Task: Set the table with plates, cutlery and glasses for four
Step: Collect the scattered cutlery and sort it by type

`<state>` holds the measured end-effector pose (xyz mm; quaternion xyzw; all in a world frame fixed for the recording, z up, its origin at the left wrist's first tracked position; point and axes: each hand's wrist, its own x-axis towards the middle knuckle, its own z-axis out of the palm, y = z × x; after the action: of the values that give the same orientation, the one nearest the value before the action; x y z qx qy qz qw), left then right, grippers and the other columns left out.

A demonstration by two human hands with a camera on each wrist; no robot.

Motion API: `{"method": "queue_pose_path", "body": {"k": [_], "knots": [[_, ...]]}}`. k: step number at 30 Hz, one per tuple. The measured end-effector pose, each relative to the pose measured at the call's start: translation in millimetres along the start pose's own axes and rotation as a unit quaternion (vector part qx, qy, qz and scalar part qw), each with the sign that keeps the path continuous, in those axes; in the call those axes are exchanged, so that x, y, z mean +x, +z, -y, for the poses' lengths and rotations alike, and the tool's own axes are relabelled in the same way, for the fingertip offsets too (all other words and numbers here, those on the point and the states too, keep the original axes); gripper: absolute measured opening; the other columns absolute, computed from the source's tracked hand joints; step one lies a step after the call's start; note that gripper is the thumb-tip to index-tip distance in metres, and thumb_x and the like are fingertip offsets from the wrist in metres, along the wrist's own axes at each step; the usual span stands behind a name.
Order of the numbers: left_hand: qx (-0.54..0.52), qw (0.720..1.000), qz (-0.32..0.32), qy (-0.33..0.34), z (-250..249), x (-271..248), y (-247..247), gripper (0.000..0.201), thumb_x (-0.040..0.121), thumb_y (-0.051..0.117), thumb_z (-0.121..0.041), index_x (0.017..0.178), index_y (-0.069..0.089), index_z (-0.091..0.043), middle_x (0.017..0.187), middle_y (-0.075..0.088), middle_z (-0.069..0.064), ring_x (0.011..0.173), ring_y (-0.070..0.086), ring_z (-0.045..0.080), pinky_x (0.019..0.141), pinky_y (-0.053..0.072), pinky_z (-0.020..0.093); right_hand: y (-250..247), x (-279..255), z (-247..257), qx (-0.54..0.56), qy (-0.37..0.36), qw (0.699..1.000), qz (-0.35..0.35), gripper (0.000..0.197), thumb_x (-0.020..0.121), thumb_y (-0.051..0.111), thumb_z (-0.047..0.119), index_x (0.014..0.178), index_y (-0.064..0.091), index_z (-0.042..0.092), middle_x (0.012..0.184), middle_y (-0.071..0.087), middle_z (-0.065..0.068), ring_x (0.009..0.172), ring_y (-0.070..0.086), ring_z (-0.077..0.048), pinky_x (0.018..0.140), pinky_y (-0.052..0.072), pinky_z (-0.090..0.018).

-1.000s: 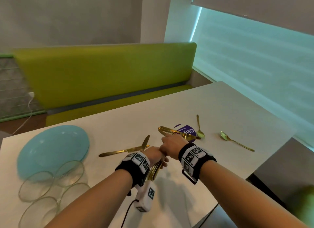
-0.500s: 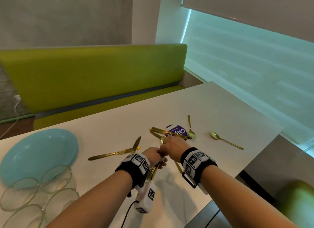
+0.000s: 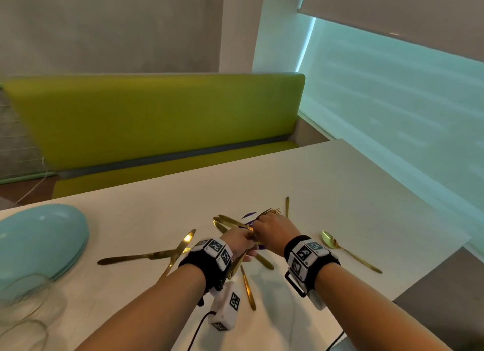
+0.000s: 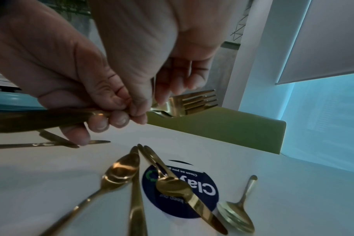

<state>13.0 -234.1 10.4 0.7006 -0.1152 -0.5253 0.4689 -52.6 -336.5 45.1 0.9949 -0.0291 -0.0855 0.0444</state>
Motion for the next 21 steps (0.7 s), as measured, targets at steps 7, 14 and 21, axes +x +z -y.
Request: {"method": "queue_pose_path", "body": {"k": [7,14,21], "knots": [[-0.042,0.999,-0.031,-0.006,-15,22,19,0.02,0.098,0.04,-0.003,0.085,0.053,-0.012,0.075,0.056,0.004,0.064,0.053,0.012,0.061,0.047,0.025,13,-4,-40,0.074,0.072,0.994,-0.028,0.027,0.094,0.046,0.028,0.106,0.063,0.01,0.107,0.063,-0.006,0.102,0.059,-0.024,0.08,0.046,-0.032],[-0.184,0.974,-0.132,-0.008,-27,35,21,0.024,0.099,0.035,-0.003,0.078,0.046,-0.007,0.063,0.047,0.007,0.052,0.043,0.015,0.049,0.038,0.025,37,-7,-79,0.247,0.269,0.931,-0.027,0.021,0.091,0.055,0.032,0.107,0.063,0.019,0.11,0.062,-0.001,0.101,0.059,-0.019,0.083,0.047,-0.029],[-0.197,0.968,-0.155,-0.021,-14,41,3,0.025,0.099,0.04,-0.011,0.077,0.053,-0.007,0.059,0.045,0.003,0.049,0.04,0.012,0.042,0.037,0.021,73,9,-111,0.193,0.314,0.926,0.084,0.039,0.093,0.051,0.023,0.132,0.046,0.018,0.13,0.052,-0.005,0.12,0.052,-0.022,0.096,0.045,-0.031]]}}
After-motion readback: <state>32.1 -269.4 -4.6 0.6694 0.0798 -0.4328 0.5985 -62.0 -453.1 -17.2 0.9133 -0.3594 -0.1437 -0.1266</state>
